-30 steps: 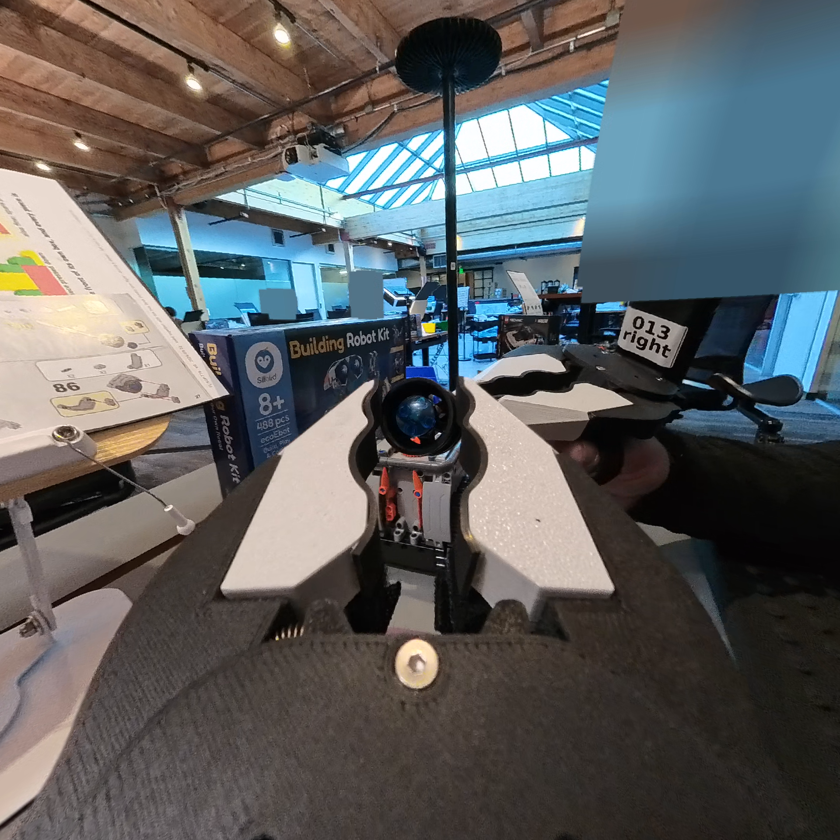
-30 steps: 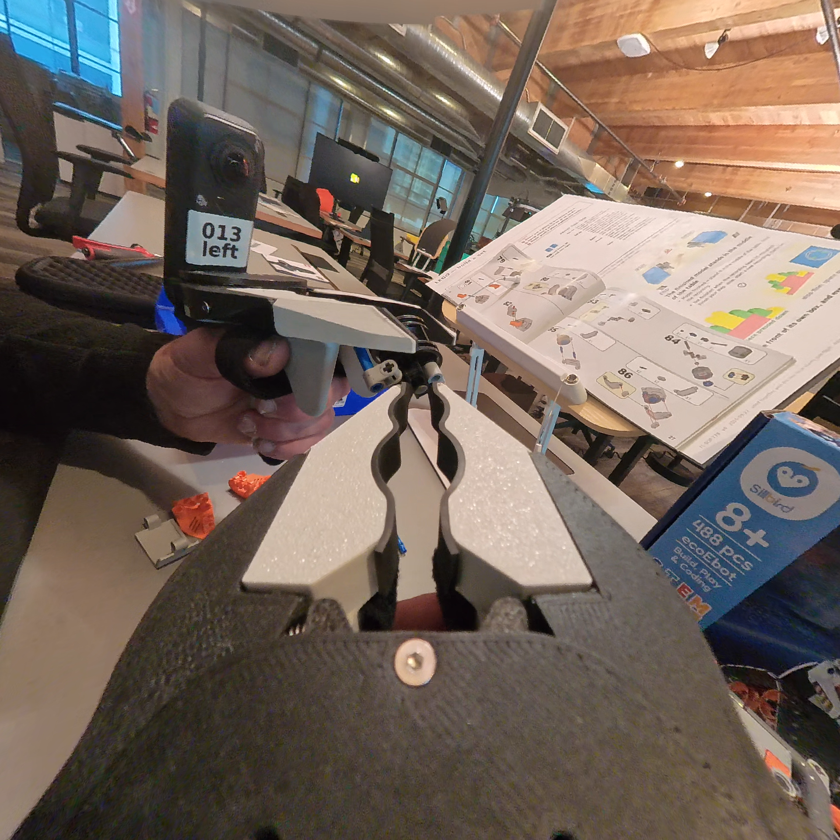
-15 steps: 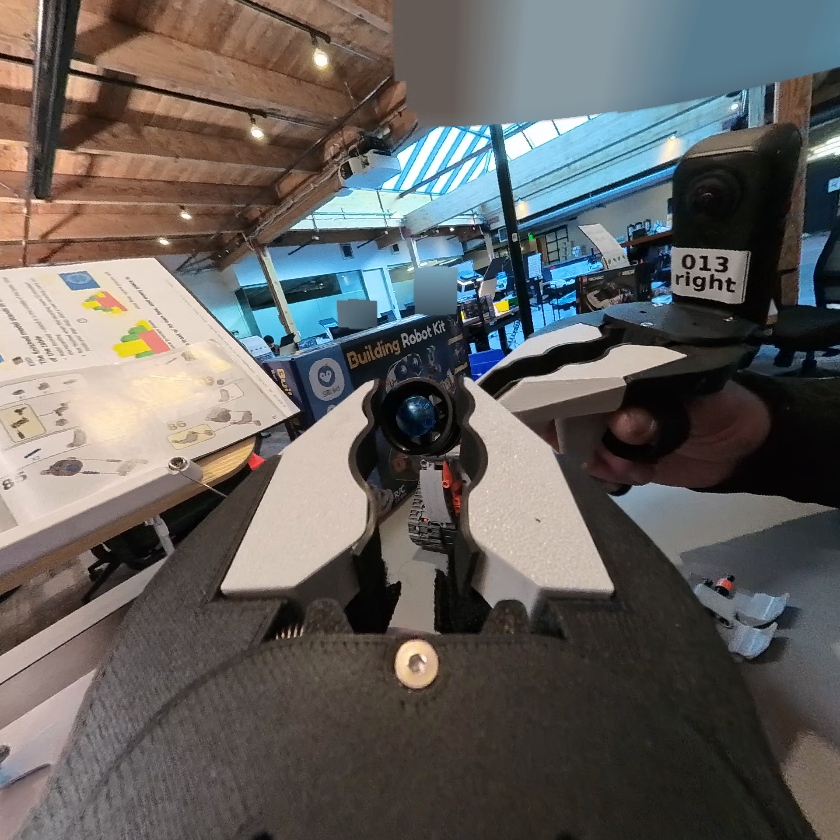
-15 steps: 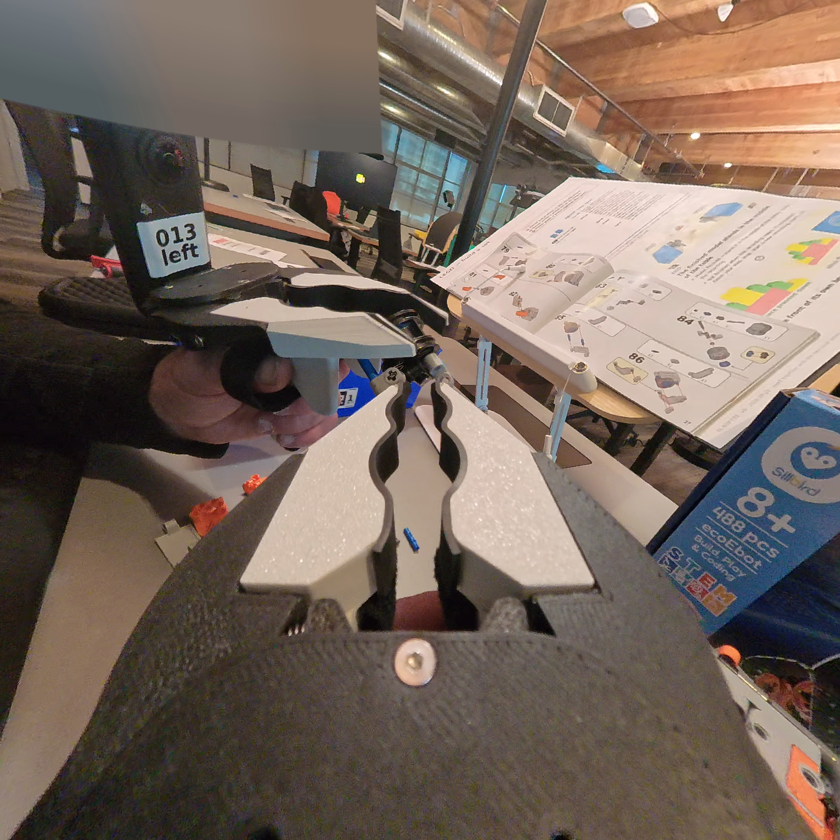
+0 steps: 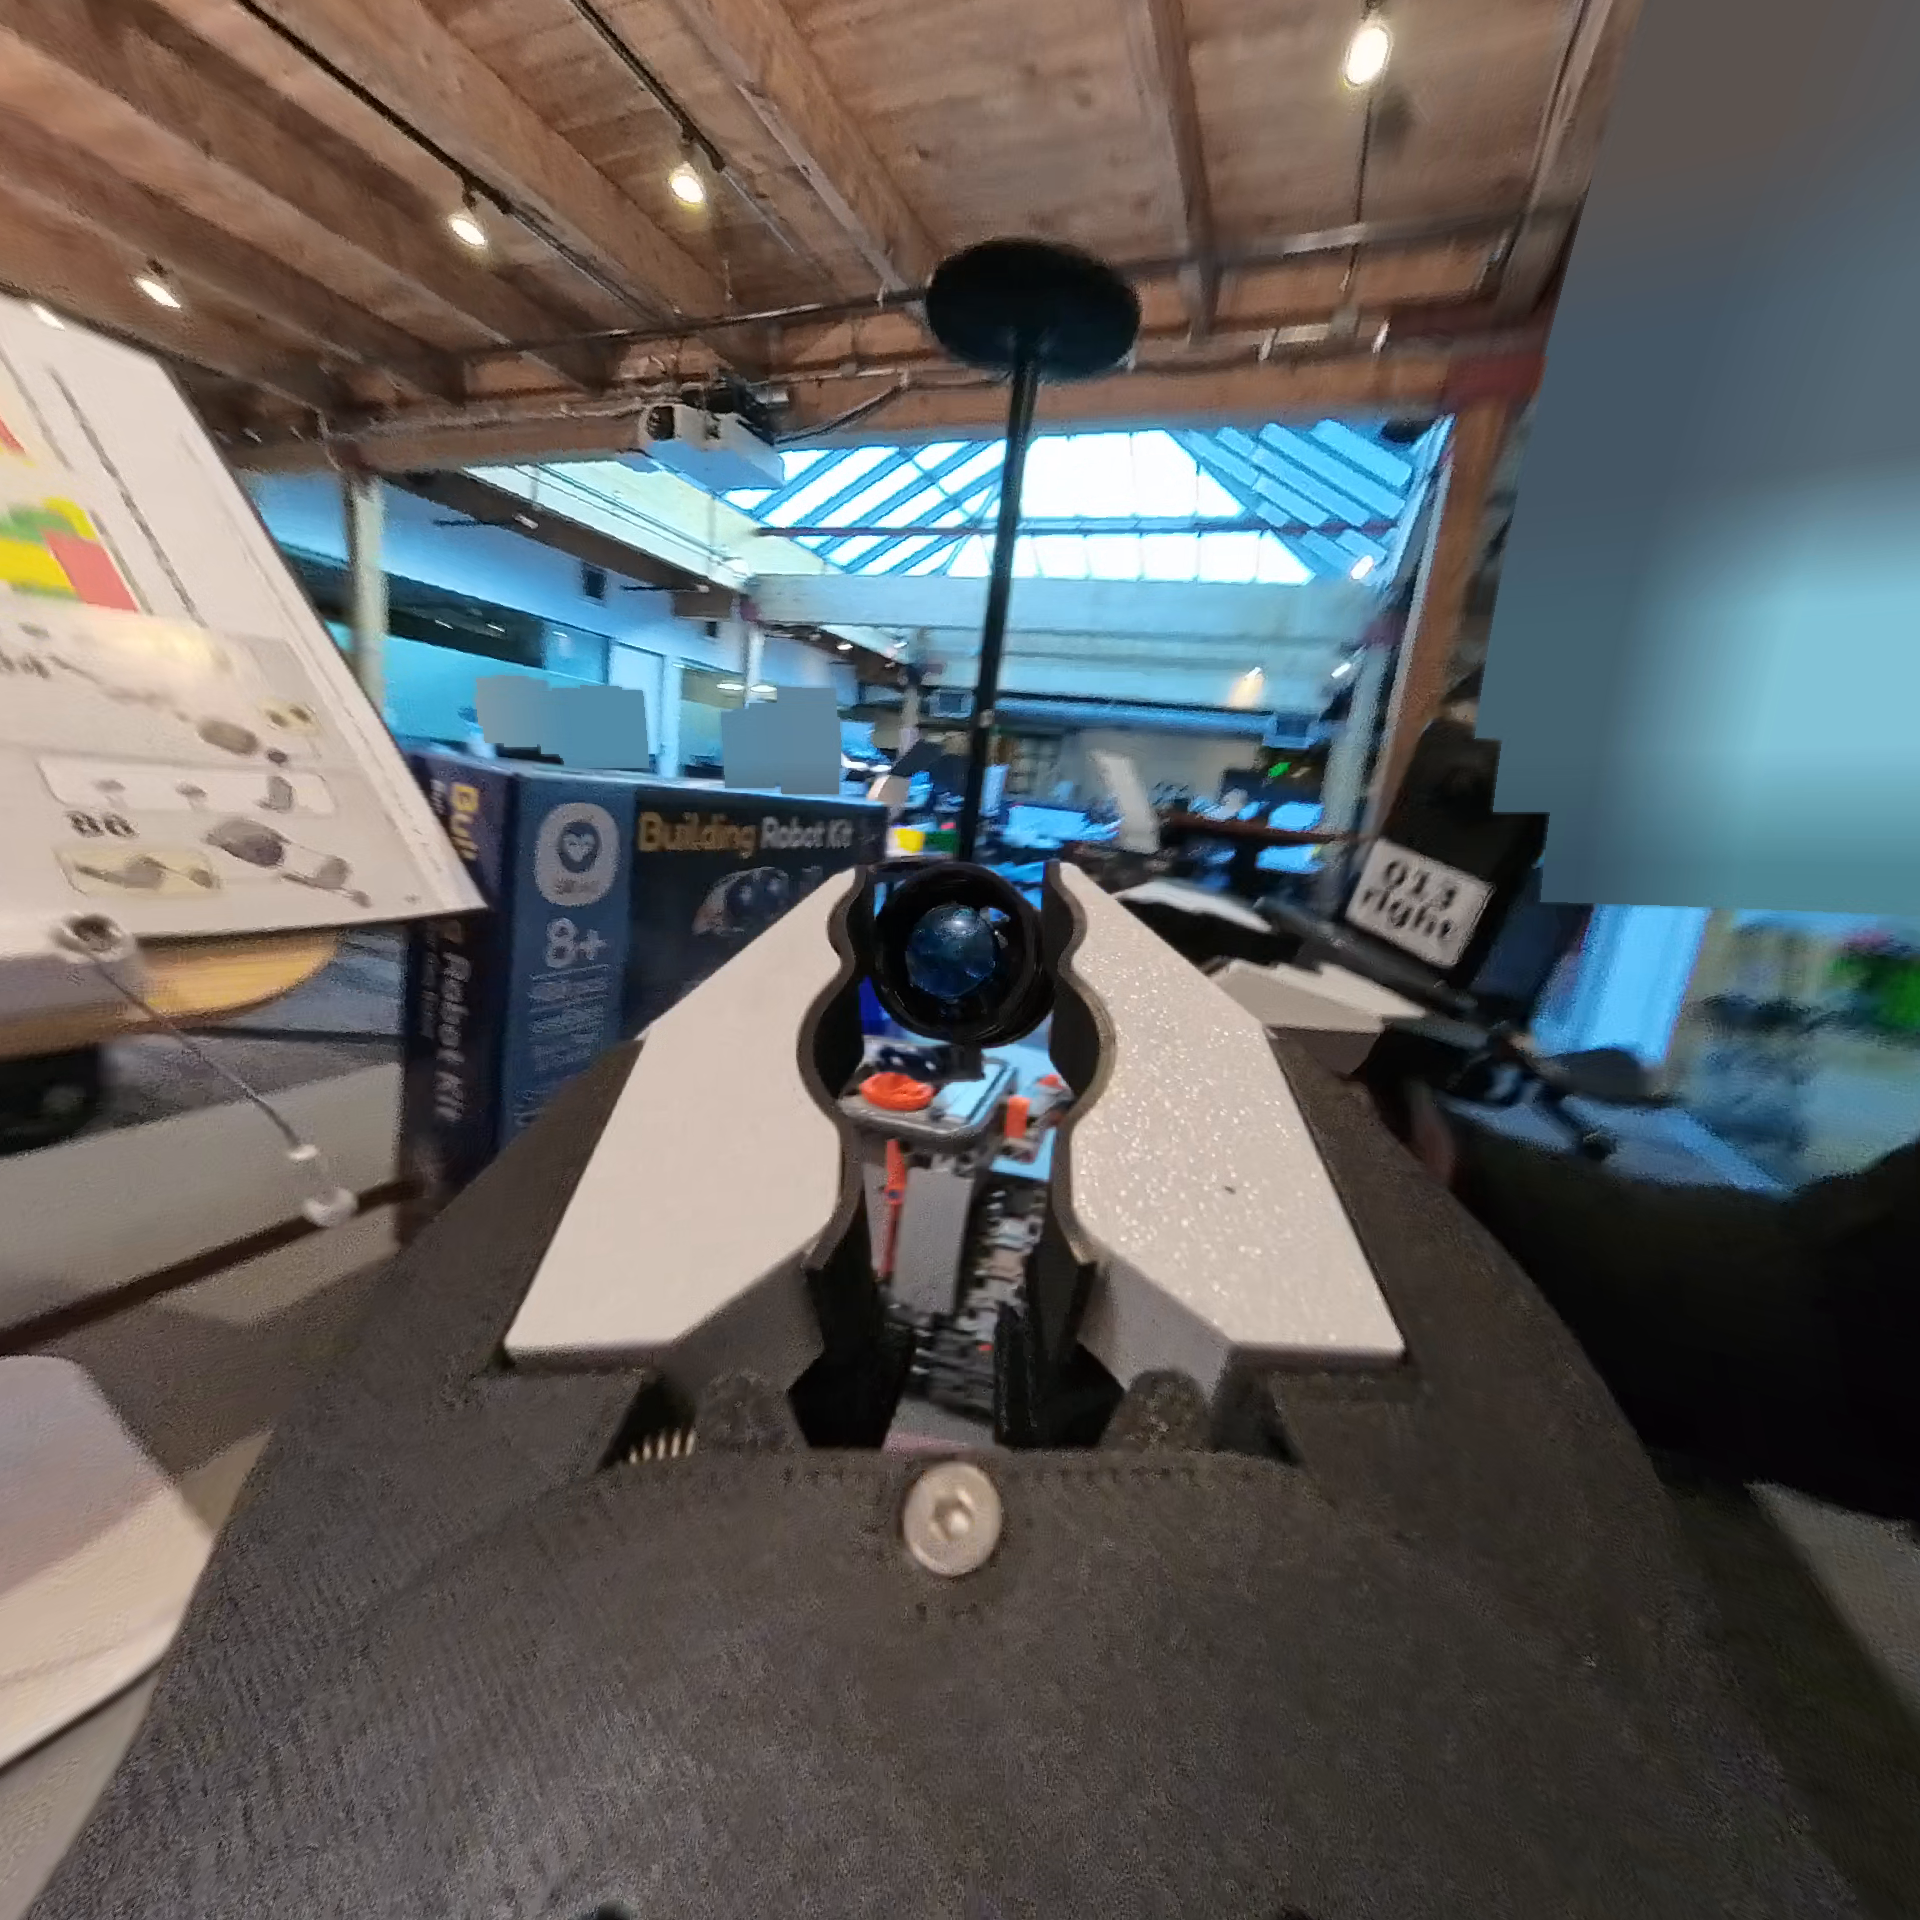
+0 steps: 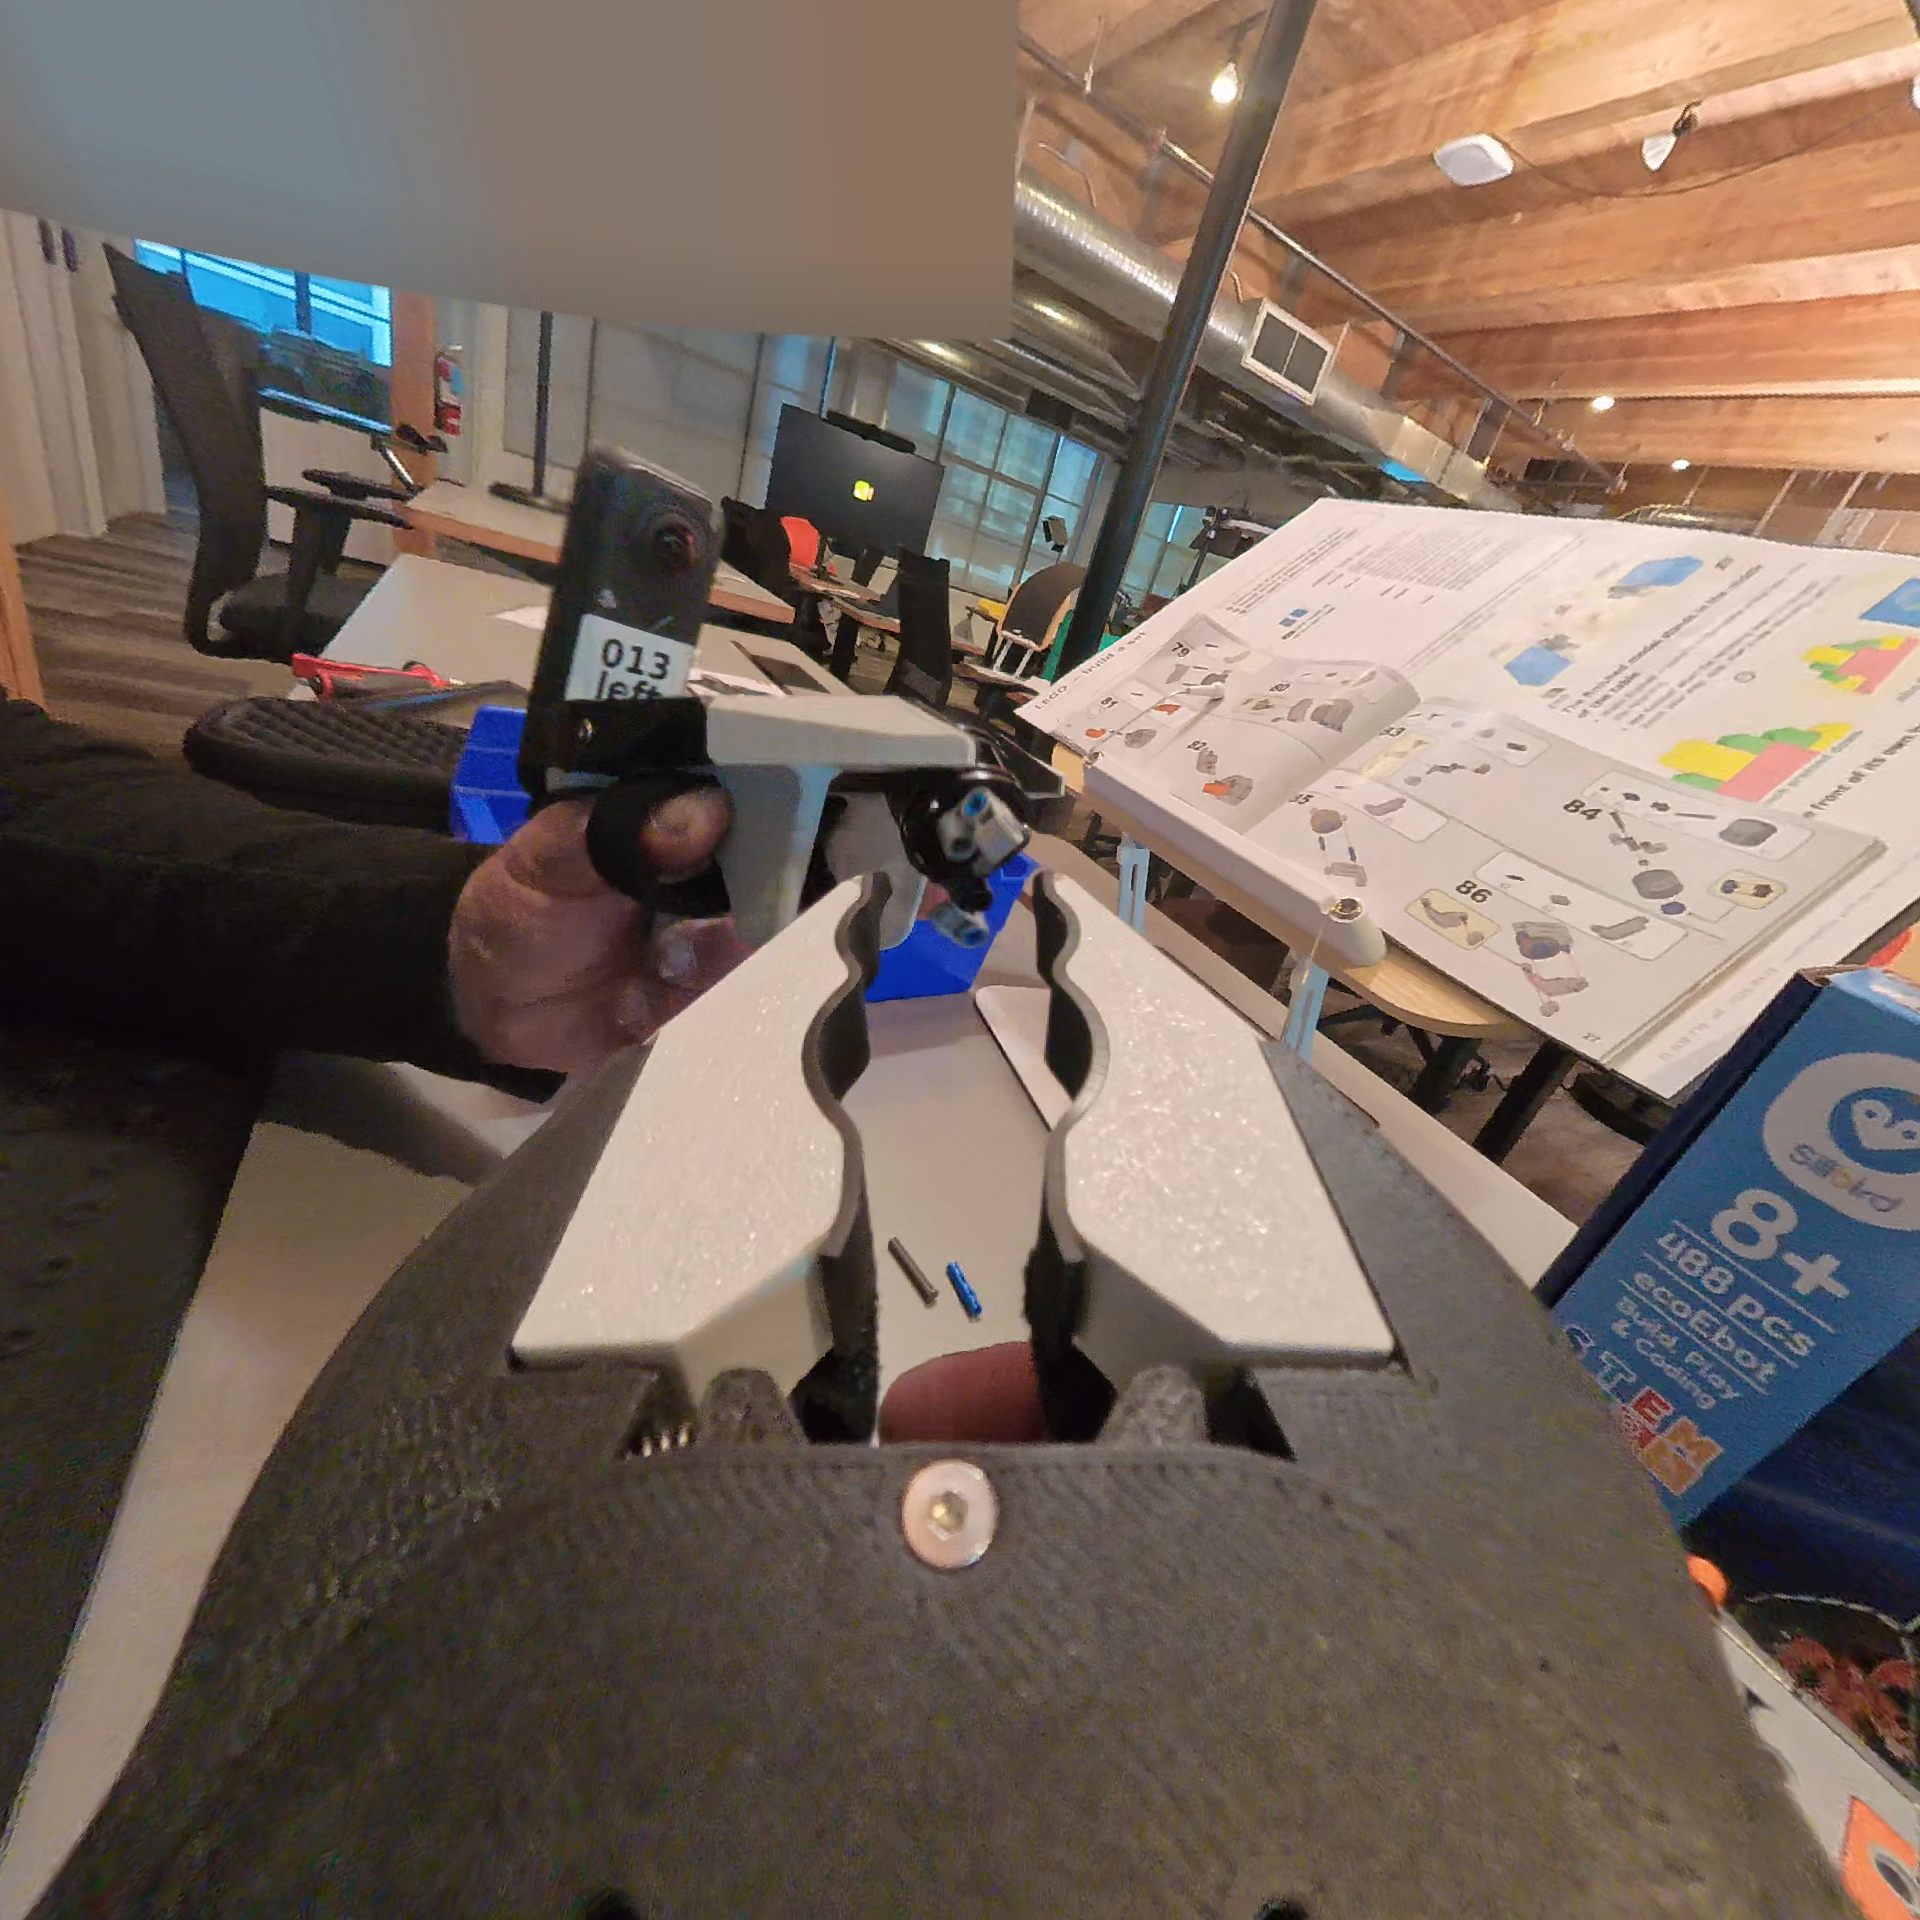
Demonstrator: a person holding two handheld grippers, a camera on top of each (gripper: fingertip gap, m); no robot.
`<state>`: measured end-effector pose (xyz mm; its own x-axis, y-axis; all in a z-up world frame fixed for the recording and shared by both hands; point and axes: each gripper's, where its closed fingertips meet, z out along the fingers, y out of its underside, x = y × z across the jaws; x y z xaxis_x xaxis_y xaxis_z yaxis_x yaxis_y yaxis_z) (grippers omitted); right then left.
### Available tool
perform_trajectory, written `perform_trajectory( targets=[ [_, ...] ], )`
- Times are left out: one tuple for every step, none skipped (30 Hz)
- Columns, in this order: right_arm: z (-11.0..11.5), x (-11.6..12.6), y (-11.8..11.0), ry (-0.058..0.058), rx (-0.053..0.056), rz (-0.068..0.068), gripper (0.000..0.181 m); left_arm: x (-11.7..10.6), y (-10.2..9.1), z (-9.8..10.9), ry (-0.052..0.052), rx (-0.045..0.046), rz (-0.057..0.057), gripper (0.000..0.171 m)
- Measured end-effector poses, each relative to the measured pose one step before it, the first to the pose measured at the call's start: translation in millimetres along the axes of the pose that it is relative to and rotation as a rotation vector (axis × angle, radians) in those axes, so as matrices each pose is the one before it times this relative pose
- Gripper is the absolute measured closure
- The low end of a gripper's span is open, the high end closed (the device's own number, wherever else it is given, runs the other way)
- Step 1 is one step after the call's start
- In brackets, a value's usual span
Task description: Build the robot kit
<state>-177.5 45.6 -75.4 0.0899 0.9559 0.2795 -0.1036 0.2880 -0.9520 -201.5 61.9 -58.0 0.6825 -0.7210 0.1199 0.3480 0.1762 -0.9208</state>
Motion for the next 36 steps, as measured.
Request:
perform_trajectory(
  targets=[
    [0.64,0.54,1.34,0.0023,-0.0115,-0.0001,0.151,-1.07,-1.96,-1.18,0.0280,0.01110,-0.0649,0.142],
    [0.89,-0.56,1.49,-0.0001,-0.0088,-0.0038,0.149,-1.66,-1.96,-0.99,0.0157,0.01236,-0.0594,0.142],
    [1.37,-1.40,2.04,-0.0037,-0.0098,-0.0012,0.148,-0.82,-1.32,-0.46,0.0127,0.01006,-0.0470,0.141],
    [1.71,-1.53,2.39,-0.0027,-0.0122,0.0020,0.147,1.79,0.61,0.57,0.0273,-0.00049,-0.0482,0.141],
    [1.43,-1.19,1.19,0.0015,-0.0029,0.0001,0.147,0.78,1.30,0.98,0.0172,-0.00064,-0.0467,0.141],
    [1.33,-1.85,1.02,-0.0033,-0.0032,0.0008,0.148,-2.07,1.25,0.88,-0.0047,0.00455,-0.0344,0.142],
    [1.65,-1.91,1.70,-0.0038,-0.0074,0.0027,0.148,-1.23,2.50,1.07,0.0014,-0.00284,-0.0311,0.142],
    [1.53,-2.43,1.80,-0.0088,-0.0079,0.0032,0.147,0.07,2.42,1.05,0.0101,-0.00113,-0.0297,0.142],
    [1.45,-2.41,1.27,-0.0072,-0.0033,0.0032,0.147,-0.77,2.12,0.89,0.0057,0.00021,-0.0283,0.142],
    [1.51,-1.53,1.61,-0.0016,-0.0055,0.0033,0.147,-0.67,1.65,0.85,0.0051,0.00149,-0.0254,0.142],
    [1.48,-1.45,2.20,-0.0016,-0.0104,0.0025,0.149,-0.61,1.49,0.84,0.0040,0.00059,-0.0192,0.142],
    [1.30,-1.55,1.92,-0.0024,-0.0085,-0.0020,0.149,-0.62,-0.35,0.16,0.0018,0.00703,-0.0120,0.142],
    [0.98,-1.35,1.56,-0.0020,-0.0061,-0.0035,0.149,-0.41,0.58,0.10,0.0008,-0.00321,-0.0002,0.142],
    [0.65,-0.57,1.16,0.0004,-0.0044,-0.0015,0.149,-0.63,0.81,0.03,-0.0075,-0.00642,0.0202,0.142],
    [0.15,0.46,0.58,0.0029,-0.0011,0.0047,0.150,-0.16,0.76,-0.04,-0.0095,-0.00496,0.0270,0.142],
    [-0.46,1.67,-0.07,0.0055,0.0036,0.0098,0.151,0.32,0.56,0.14,-0.0093,-0.00491,0.0246,0.142],
    [-0.42,1.67,-0.21,0.0029,0.0049,0.0134,0.153,0.49,0.59,0.33,-0.0097,-0.00698,0.0292,0.142],
    [-0.37,2.31,-0.03,0.0051,0.0035,0.0160,0.152,0.85,0.71,0.23,-0.0081,-0.00851,0.0347,0.142],
    [-0.47,2.22,-0.37,0.0056,0.0051,0.0145,0.153,1.63,0.83,0.18,-0.0029,-0.00762,0.0324,0.142],
    [-0.49,0.90,-0.50,-0.0022,0.0066,0.0131,0.153,1.26,0.82,0.22,-0.0025,-0.00641,0.0236,0.142],
    [-0.47,1.01,-0.50,-0.0006,0.0056,0.0137,0.153,0.86,0.53,0.25,-0.0033,-0.00222,0.0195,0.142],
    [-0.23,1.52,-0.03,0.0061,0.0015,0.0049,0.154,1.33,1.46,0.44,0.0017,-0.00949,0.0178,0.142],
    [-0.26,1.68,0.58,0.0106,-0.0013,-0.0095,0.155,1.05,1.73,0.54,0.0014,-0.01052,0.0161,0.142],
    [0.01,0.94,0.83,0.0106,-0.0043,-0.0182,0.156,0.43,1.10,0.22,0.0000,-0.00665,0.0104,0.142],
    [0.25,0.76,1.30,0.0111,-0.0073,-0.0185,0.157,0.05,1.21,0.00,0.0005,-0.00740,0.0041,0.142],
    [0.25,0.73,1.14,0.0104,-0.0060,-0.0153,0.156,-0.91,0.95,-0.22,-0.0045,-0.00555,0.0041,0.142],
    [0.20,1.01,1.17,0.0109,-0.0064,-0.0186,0.156,-1.06,1.01,-0.19,-0.0047,-0.00702,0.0073,0.142],
    [0.25,1.54,1.66,0.0172,-0.0099,-0.0310,0.156,-1.29,1.07,-0.13,-0.0088,-0.00767,0.0109,0.141],
    [0.28,2.07,1.90,0.0273,-0.0125,-0.0453,0.158,-1.84,1.03,-0.02,-0.0138,-0.00797,0.0140,0.142],
    [0.54,0.29,1.84,0.0192,-0.0133,-0.0442,0.157,-1.31,1.26,-0.01,-0.0112,-0.00893,0.0167,0.142],
    [0.50,0.15,0.75,0.0169,-0.0071,-0.0320,0.156,0.02,0.58,0.01,-0.0033,-0.00433,0.0118,0.142],
    [0.26,1.18,0.06,0.0227,-0.0044,-0.0234,0.156,0.00,0.55,0.02,-0.0002,-0.00449,0.0016,0.142],
    [0.30,0.62,0.43,0.0139,-0.0071,-0.0213,0.154,-0.78,0.57,-0.03,-0.0035,-0.00356,-0.0025,0.142],
    [0.12,1.45,0.74,0.0163,-0.0061,-0.0198,0.154,-1.63,0.58,-0.11,-0.0080,-0.00278,-0.0026,0.142],
    [0.09,0.96,1.15,0.0104,-0.0075,-0.0151,0.154,-1.40,0.92,-0.02,-0.0053,-0.00359,-0.0026,0.142],
    [0.09,1.06,0.70,0.0097,-0.0021,-0.0120,0.154,-1.10,1.22,0.08,-0.0034,-0.00526,-0.0024,0.142]
  ],
)
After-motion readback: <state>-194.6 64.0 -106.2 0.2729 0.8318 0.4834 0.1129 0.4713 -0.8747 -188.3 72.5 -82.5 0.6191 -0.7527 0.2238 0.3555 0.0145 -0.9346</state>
